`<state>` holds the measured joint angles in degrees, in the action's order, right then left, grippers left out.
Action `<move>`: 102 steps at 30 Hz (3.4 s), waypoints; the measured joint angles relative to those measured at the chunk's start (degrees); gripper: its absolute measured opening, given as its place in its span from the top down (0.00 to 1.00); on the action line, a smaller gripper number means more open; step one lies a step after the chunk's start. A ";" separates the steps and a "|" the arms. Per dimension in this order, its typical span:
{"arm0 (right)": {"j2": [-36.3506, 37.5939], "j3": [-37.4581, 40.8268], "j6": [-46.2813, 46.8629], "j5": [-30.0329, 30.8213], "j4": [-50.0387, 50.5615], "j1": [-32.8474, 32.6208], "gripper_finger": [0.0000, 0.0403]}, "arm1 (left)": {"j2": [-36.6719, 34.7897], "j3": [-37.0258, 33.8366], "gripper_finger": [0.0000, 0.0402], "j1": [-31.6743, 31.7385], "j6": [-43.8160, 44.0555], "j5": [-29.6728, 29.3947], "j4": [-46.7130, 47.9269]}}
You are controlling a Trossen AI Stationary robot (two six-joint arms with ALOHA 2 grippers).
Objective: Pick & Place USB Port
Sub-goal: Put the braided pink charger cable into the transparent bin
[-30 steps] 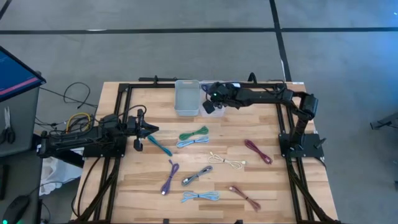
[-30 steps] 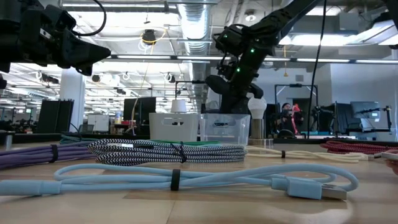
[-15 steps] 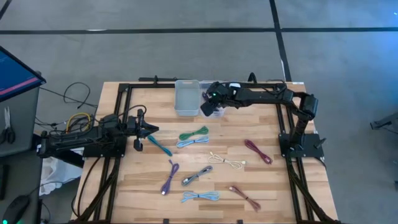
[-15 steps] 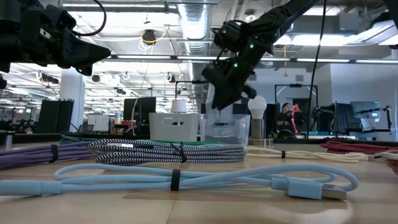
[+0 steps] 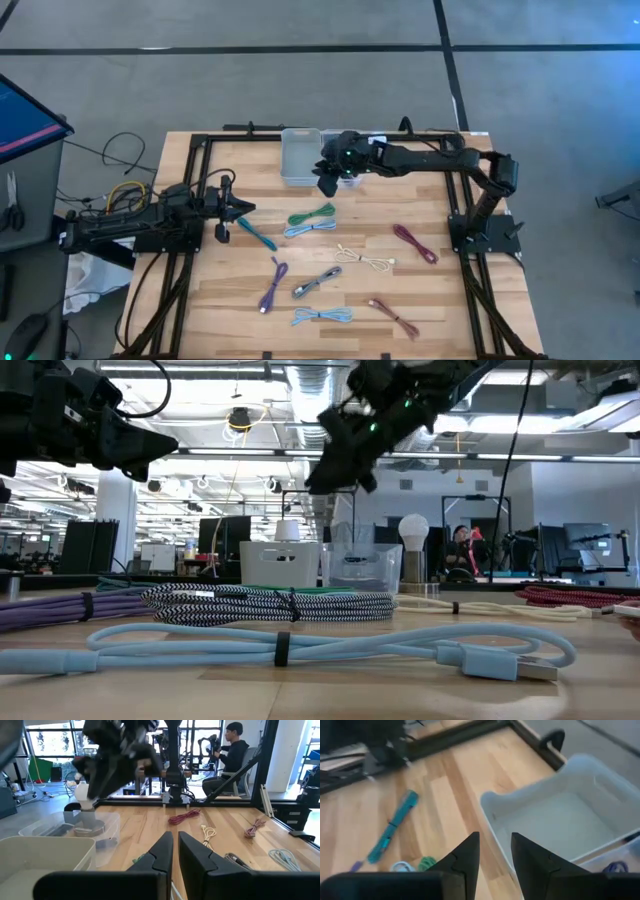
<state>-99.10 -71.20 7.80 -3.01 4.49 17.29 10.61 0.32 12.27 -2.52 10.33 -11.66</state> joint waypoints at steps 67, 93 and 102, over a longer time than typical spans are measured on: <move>37.28 20.68 -6.26 20.43 23.30 -15.56 0.99 | 0.00 -0.01 0.93 0.00 -0.15 0.00 -0.42; 55.05 33.83 24.92 15.70 57.42 -20.80 0.93 | 0.02 0.02 0.93 0.02 1.53 0.00 -0.89; 50.92 33.86 27.23 16.49 59.79 -19.58 0.76 | 0.02 0.02 0.93 0.00 1.53 -0.01 -1.31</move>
<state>-48.18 -37.34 35.03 13.49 64.28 -2.29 10.63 0.34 12.27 -0.99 10.32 -12.97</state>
